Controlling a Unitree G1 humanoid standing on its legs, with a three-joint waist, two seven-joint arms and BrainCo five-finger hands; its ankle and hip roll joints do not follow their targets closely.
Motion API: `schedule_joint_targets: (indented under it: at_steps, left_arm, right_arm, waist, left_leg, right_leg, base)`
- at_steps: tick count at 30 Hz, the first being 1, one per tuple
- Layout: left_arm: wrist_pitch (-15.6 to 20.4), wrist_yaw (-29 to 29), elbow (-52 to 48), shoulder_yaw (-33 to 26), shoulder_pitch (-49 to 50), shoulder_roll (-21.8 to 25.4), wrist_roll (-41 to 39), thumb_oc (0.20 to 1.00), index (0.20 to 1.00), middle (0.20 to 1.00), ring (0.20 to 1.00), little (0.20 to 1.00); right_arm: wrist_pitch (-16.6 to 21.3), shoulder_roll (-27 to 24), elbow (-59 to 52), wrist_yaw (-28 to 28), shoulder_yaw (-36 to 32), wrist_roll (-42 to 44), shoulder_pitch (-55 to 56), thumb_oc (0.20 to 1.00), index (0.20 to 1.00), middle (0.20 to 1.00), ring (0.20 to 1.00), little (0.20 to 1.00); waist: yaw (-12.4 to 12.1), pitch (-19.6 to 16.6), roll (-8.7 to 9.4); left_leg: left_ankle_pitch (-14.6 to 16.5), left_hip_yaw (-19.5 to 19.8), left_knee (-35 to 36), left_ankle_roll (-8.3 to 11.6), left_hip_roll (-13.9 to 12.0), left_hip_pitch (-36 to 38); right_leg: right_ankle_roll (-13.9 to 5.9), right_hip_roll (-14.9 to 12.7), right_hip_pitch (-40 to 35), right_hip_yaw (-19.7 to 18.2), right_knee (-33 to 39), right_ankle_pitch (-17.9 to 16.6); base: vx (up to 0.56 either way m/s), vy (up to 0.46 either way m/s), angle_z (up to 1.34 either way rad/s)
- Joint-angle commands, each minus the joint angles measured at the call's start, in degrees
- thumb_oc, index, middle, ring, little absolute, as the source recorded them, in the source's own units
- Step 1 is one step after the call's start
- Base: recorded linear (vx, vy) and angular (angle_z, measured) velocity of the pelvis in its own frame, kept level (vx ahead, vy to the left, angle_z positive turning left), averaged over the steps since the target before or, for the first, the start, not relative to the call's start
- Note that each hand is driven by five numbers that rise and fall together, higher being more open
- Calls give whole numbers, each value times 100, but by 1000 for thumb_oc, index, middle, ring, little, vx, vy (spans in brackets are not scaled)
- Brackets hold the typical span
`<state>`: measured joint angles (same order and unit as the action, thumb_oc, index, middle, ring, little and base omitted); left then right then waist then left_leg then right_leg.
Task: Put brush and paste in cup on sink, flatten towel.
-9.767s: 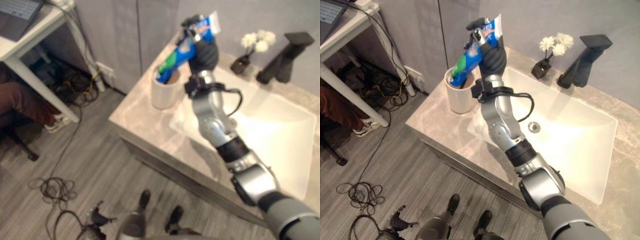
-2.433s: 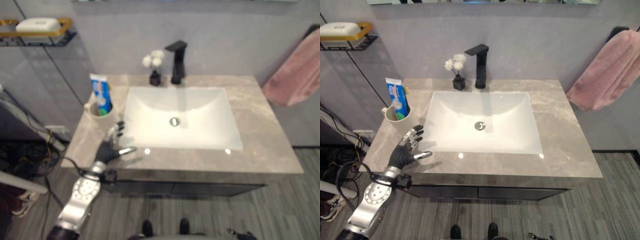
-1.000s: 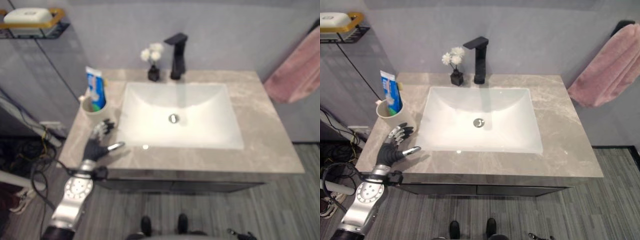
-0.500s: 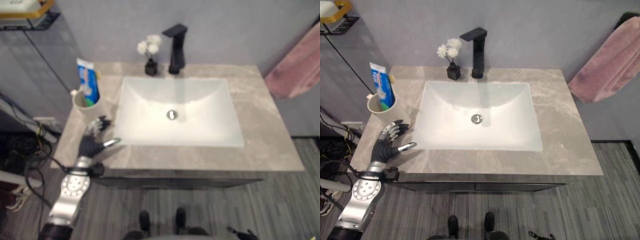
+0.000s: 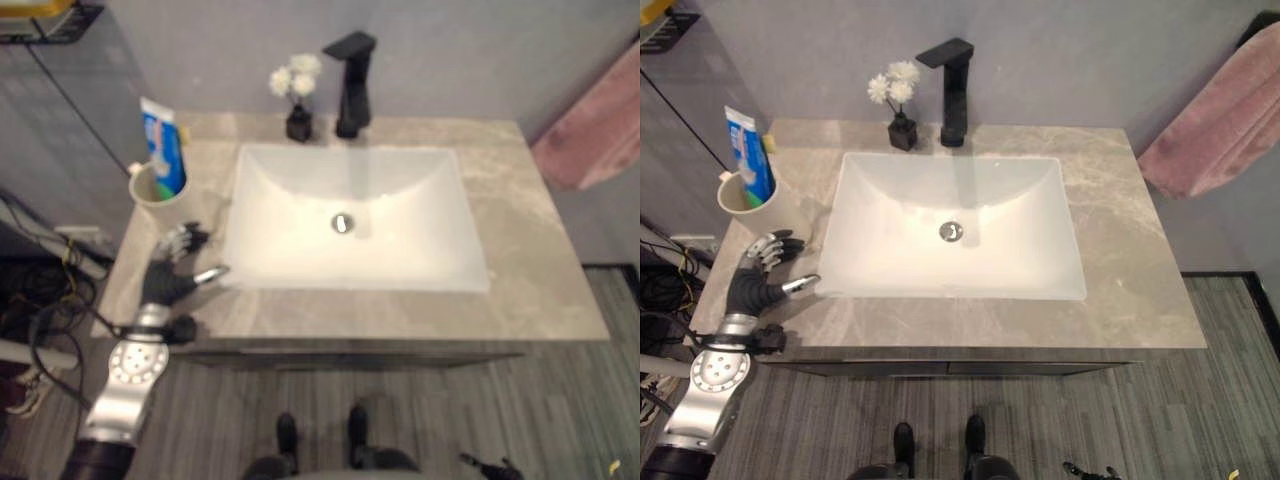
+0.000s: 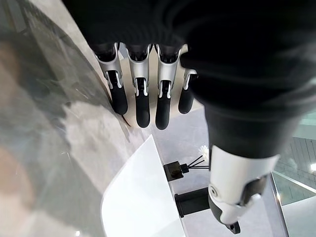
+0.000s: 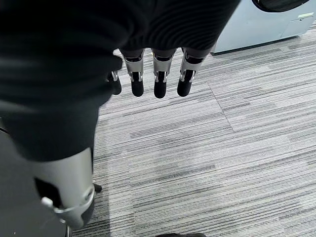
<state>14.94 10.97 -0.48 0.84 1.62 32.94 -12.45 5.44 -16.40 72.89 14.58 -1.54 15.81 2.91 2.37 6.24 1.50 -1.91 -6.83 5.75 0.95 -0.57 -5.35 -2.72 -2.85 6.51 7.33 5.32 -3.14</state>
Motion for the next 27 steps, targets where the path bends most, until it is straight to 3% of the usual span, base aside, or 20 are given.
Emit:
schedule_joint_targets:
  at_steps: [1,27]
  left_arm:
    - [311,178,111,-343,-376,199,140,1000,1000,1000,1000,1000]
    - [468,600,211,-456,-858,514,285,1000,1000,1000,1000,1000]
  right_arm:
    - [88,-112,120,38,204,-10,4,1000,1000,1000,1000,1000]
    - [165,-160,20,-20,246,26,151,1000,1000,1000,1000,1000]
  waist:
    - [64,-43,180]
    - [217,211,99]
  left_leg:
    - [656,-254,-75,-101,-128,16]
    - [532,-276,-75,-128,-49,-762]
  right_leg:
    - [-315,-155,94,-115,-32,415]
    - [-401,-206,921,-288,-32,213]
  base:
    - [35,12,-3]
    - [18,16,-3]
